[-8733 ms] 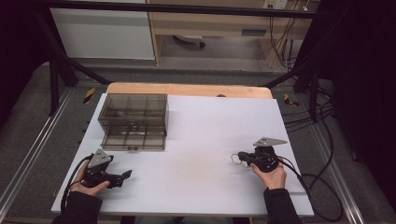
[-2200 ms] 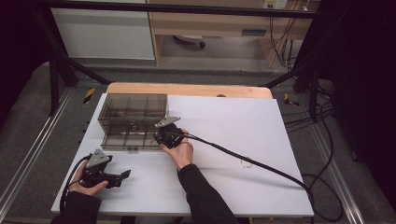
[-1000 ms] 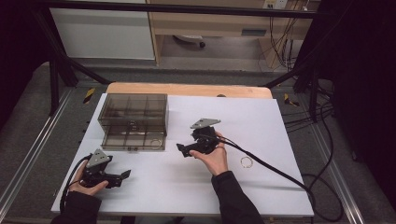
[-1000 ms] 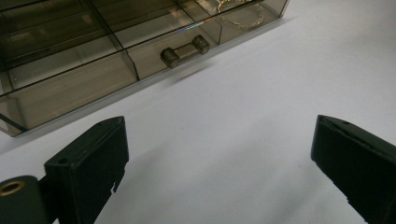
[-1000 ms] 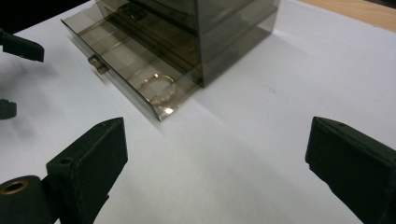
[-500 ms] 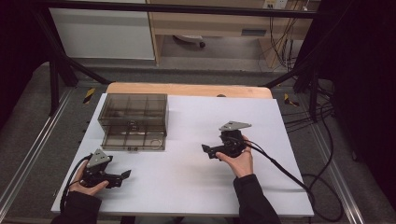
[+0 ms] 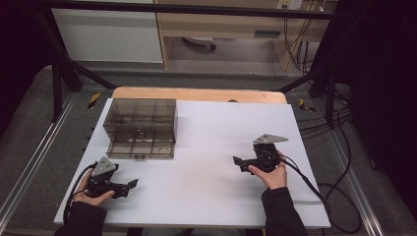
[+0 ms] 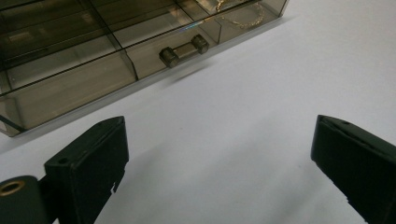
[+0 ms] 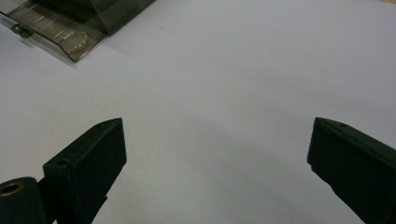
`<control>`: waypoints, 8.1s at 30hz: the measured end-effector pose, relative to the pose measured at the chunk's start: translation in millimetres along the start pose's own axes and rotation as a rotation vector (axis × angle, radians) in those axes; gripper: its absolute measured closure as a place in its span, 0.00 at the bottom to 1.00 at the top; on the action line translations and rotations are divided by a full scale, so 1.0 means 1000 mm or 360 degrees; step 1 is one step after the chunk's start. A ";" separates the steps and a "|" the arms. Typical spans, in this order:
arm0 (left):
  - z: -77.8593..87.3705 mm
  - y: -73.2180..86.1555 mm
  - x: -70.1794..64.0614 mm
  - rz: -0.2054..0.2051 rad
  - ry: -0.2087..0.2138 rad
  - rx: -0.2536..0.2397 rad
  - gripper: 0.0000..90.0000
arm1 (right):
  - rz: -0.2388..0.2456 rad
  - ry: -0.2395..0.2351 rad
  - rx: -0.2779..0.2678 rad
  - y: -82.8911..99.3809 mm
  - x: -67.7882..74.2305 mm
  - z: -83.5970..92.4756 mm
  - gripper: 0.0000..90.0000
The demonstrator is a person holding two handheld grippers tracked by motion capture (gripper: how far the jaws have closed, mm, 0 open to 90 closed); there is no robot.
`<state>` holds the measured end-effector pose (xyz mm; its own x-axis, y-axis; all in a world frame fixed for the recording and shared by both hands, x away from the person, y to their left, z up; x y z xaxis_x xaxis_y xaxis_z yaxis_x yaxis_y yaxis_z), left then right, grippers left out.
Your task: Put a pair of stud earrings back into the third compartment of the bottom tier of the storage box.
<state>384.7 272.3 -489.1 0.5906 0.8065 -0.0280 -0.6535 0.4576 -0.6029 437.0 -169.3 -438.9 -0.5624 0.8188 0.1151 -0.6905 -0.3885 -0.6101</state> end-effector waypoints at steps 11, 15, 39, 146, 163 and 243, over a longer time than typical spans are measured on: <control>0.000 0.000 0.000 0.0003 0.0001 0.0000 0.05 | -0.0061 0.0033 0.0039 0.028 -0.021 0.007 0.07; 0.000 0.000 0.000 0.0003 0.0000 0.0000 0.05 | -0.0087 0.0037 0.0048 0.039 -0.030 0.009 0.09; 0.000 0.000 0.000 0.0003 0.0000 0.0000 0.05 | -0.0128 0.0091 0.0164 0.067 -0.057 0.005 0.56; 0.000 0.000 0.000 -0.0001 -0.0009 0.0003 0.05 | 0.0136 -0.0062 0.0123 0.019 0.009 0.000 0.97; 0.000 0.000 0.000 0.0001 -0.0007 0.0002 0.05 | 0.0212 -0.0118 0.0097 -0.002 0.035 -0.008 0.97; 0.001 0.000 0.001 -0.0003 -0.0005 0.0001 0.05 | 0.0394 -0.0256 0.0069 -0.088 0.135 -0.076 0.97</control>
<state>384.8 273.3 -488.8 0.5902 0.8069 -0.0242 -0.6528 0.4594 -0.6024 456.4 7.1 -429.6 -0.7786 0.6207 0.0922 -0.5403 -0.5885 -0.6014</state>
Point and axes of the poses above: each handheld gripper's, and its own axes: z roughly backward along the jaws, y roughly out of its underside, x roughly to its left, the point moved 6 cm from there along -z, roughly forward along the jaws, and after that the axes turned 14 degrees about x, right-handed, at the moved point
